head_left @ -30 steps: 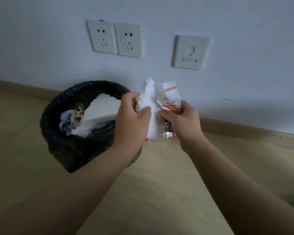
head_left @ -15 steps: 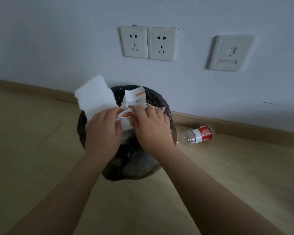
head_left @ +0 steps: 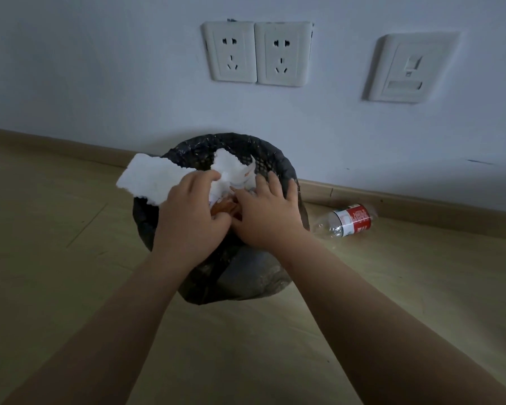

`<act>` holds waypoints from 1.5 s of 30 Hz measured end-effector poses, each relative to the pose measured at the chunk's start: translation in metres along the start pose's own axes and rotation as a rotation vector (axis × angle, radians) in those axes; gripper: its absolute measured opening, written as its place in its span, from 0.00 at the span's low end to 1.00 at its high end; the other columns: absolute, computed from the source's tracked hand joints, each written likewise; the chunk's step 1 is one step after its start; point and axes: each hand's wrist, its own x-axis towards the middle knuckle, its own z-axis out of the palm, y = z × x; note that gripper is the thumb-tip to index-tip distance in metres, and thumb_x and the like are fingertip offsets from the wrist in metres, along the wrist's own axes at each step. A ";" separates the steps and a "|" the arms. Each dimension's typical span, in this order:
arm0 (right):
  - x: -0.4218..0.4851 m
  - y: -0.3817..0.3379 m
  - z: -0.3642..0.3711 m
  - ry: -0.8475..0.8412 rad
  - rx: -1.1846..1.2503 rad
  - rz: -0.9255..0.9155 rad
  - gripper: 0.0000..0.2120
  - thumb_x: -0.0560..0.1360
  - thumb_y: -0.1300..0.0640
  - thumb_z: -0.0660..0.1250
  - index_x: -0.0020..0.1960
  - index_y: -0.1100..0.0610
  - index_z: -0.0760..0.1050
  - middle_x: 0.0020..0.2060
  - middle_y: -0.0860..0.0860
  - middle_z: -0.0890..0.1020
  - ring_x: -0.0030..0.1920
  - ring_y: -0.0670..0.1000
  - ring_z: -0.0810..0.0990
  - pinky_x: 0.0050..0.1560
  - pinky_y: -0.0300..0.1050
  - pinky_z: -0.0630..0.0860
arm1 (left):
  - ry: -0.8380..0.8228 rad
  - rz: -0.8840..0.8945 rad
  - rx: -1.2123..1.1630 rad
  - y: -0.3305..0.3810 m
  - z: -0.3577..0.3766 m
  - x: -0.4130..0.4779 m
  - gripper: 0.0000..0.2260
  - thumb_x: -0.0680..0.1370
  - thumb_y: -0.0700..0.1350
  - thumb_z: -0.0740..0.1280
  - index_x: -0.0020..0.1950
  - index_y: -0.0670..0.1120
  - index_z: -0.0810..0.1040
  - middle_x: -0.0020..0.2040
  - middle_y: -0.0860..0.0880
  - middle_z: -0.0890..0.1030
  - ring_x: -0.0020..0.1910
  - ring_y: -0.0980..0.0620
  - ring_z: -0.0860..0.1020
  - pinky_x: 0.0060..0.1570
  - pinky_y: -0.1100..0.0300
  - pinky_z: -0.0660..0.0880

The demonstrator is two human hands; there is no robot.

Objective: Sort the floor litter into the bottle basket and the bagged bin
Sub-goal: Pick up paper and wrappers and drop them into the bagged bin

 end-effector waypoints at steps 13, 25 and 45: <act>-0.084 0.123 -0.014 0.081 0.310 0.155 0.27 0.75 0.48 0.65 0.72 0.48 0.63 0.74 0.49 0.60 0.73 0.55 0.57 0.73 0.52 0.56 | 0.144 0.447 0.414 0.092 0.051 -0.026 0.15 0.69 0.38 0.59 0.53 0.44 0.77 0.65 0.42 0.75 0.72 0.39 0.65 0.65 0.29 0.50; -0.222 0.223 0.031 -0.384 0.143 0.299 0.25 0.75 0.48 0.64 0.70 0.49 0.65 0.69 0.51 0.69 0.68 0.53 0.66 0.67 0.49 0.65 | -0.647 0.832 0.208 0.157 0.153 -0.113 0.18 0.75 0.38 0.59 0.64 0.49 0.73 0.73 0.47 0.64 0.76 0.46 0.55 0.74 0.51 0.49; -0.354 0.230 0.075 -0.585 0.282 0.096 0.36 0.70 0.40 0.68 0.73 0.50 0.60 0.66 0.49 0.71 0.63 0.49 0.69 0.62 0.41 0.63 | -1.158 0.812 0.094 0.175 0.214 -0.245 0.14 0.76 0.43 0.60 0.61 0.51 0.71 0.63 0.50 0.69 0.63 0.50 0.67 0.60 0.57 0.66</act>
